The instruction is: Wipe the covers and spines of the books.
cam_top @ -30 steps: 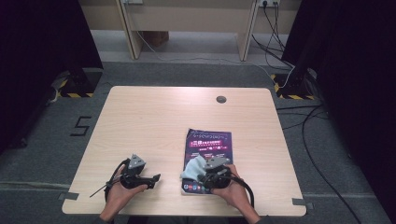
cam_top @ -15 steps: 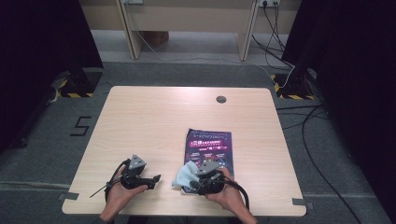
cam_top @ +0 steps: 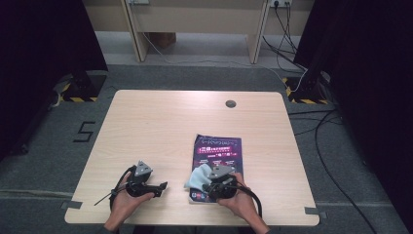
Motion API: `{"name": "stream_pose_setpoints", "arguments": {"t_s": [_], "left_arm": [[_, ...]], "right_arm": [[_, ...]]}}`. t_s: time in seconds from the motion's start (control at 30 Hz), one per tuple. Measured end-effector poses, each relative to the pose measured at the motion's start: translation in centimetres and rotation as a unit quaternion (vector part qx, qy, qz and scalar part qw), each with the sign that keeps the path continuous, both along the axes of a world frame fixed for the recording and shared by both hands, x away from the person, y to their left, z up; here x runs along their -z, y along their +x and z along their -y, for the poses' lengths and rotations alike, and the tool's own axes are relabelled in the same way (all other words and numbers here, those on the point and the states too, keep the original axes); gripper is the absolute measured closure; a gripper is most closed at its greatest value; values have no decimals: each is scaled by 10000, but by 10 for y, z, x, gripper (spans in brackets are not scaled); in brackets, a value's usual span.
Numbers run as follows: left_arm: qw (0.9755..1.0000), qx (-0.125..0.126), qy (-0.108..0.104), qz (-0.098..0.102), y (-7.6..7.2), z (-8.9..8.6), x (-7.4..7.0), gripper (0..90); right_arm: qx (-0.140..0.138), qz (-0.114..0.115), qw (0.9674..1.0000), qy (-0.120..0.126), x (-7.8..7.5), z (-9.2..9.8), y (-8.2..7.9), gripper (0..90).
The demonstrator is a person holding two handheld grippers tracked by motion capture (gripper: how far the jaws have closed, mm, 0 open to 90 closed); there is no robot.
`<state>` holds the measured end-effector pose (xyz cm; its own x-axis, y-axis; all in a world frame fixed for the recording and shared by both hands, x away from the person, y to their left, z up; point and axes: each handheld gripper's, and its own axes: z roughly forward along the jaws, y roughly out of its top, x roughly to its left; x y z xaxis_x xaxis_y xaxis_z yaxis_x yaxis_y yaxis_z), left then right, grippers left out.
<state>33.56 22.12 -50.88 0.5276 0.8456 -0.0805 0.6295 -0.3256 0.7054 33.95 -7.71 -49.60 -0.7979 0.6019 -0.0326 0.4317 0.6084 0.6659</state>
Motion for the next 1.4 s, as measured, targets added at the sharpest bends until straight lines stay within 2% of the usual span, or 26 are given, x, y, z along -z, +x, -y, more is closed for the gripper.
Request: {"name": "stream_pose_setpoints", "arguments": {"t_s": [0.2,0.27,0.43,0.53,0.63,0.77,0.87,0.97,1.07,1.2,1.23,1.4], "left_arm": [[9999,-119,5,-2,2,-5,-1,194],[9999,-125,7,11,2,-5,-1,194],[10000,-80,24,-1,1,-3,0,194],[10000,-60,48,-4,1,-2,0,194],[10000,-58,33,4,0,-3,0,194],[10000,-56,37,-11,1,-2,0,194],[10000,-54,54,-10,1,-1,0,195],[10000,-54,64,-30,1,-1,1,194],[10000,-48,60,-12,1,-1,1,194],[10000,-44,73,-12,1,-1,1,195],[10000,-49,68,-10,1,-1,1,194],[10000,-17,89,-20,1,-1,1,194]], "right_arm": [[-501,3,9987,-8,0,-29,-20,555],[-601,106,9981,-117,-1,-35,-26,555],[-592,-44,9982,22,0,-33,-24,551],[-637,-61,9979,54,0,-31,-20,548],[-497,-52,9987,36,0,-24,-14,546],[-65,9,10000,-59,-1,-2,3,546],[332,40,9994,-43,0,17,16,547],[473,-9,9989,29,0,25,19,556],[382,121,9991,-117,-1,19,13,573],[58,44,10000,-22,0,3,0,573],[-114,6,9999,1,0,-4,-5,573],[-514,-3,9987,-3,0,-28,-24,575]]}}
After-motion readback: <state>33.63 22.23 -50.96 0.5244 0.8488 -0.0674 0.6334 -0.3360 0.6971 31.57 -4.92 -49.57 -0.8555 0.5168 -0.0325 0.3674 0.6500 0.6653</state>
